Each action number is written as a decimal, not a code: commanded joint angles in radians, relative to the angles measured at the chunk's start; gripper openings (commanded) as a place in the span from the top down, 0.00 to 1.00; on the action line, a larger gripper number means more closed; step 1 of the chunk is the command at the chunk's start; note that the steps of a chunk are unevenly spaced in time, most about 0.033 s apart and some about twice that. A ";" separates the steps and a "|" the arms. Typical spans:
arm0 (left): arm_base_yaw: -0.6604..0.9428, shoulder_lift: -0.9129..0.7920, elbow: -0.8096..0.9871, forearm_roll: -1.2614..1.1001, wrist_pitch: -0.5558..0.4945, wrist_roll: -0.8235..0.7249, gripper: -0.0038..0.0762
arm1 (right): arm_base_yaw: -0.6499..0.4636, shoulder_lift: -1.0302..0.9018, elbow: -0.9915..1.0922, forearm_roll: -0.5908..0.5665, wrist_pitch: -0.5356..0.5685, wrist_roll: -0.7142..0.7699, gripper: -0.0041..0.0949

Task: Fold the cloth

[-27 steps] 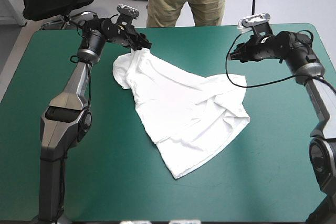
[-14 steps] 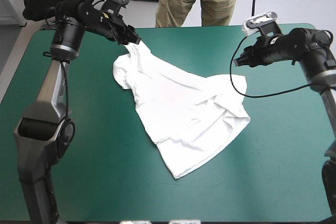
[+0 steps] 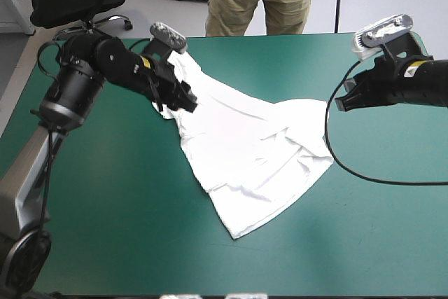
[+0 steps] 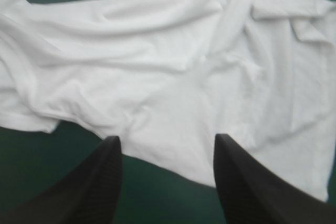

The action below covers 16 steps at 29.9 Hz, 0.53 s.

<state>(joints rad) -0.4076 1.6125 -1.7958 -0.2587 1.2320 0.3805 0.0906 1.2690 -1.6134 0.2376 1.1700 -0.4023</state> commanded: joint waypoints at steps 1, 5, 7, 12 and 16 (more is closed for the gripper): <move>-0.073 -0.153 0.146 -0.025 0.060 -0.010 0.48 | -0.009 -0.070 -0.024 0.018 -0.011 0.009 0.68; -0.221 -0.252 0.336 -0.042 0.052 0.040 0.48 | -0.009 -0.093 -0.024 0.037 0.008 0.009 0.69; -0.308 -0.272 0.419 -0.047 0.033 0.108 0.48 | -0.009 -0.093 -0.024 0.047 0.010 0.009 0.69; -0.494 -0.263 0.576 -0.016 -0.094 0.138 0.48 | -0.009 -0.093 -0.024 0.048 0.004 0.009 0.69; -0.583 -0.226 0.707 0.028 -0.270 0.138 0.48 | -0.009 -0.089 -0.024 0.038 0.002 0.012 0.69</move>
<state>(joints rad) -0.9466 1.3945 -1.1234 -0.2435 1.0901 0.5164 0.0906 1.1986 -1.6134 0.2661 1.2284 -0.3935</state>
